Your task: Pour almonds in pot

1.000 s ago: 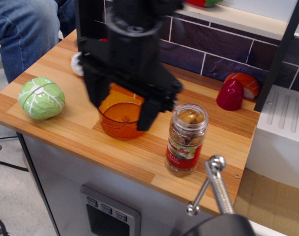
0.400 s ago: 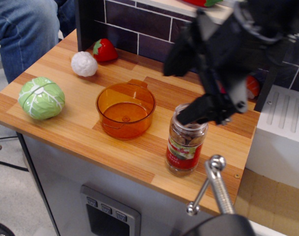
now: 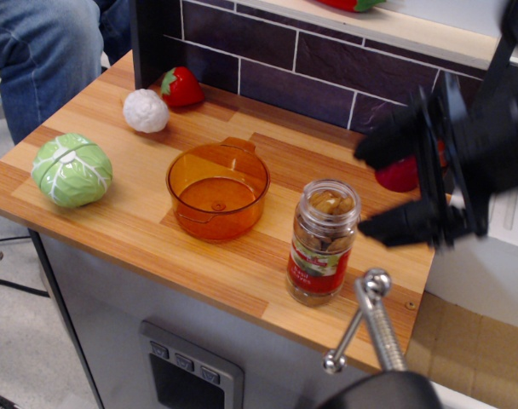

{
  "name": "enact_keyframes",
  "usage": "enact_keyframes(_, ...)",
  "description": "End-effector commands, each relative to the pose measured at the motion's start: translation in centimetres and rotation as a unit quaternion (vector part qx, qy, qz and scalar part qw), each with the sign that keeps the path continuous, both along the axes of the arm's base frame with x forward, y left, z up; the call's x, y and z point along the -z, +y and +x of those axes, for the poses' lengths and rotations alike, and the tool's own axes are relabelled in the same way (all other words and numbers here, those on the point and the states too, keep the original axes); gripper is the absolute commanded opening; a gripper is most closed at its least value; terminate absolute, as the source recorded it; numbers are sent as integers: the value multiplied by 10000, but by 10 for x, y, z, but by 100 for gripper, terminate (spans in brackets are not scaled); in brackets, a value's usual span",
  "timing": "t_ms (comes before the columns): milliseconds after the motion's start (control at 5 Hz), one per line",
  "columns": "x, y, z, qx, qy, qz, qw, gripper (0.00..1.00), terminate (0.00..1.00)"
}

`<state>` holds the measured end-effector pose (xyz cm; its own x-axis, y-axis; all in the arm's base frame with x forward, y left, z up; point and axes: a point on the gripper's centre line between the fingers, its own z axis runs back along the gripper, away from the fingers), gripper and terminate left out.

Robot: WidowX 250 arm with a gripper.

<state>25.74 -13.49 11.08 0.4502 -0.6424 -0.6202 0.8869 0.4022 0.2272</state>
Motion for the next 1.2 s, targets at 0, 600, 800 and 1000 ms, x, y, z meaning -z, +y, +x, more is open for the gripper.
enact_keyframes(0, 26, -6, 8, 131, 296, 265, 9991, 100, 0)
enact_keyframes(600, 52, 16, 13, 57, 927, 650, 9936, 100, 0)
enact_keyframes(800, 58, 21, 5, 103, 933, 735, 9929, 100, 0)
enact_keyframes(1000, 65, 30, -4, 154, 945, 903, 9913, 100, 0)
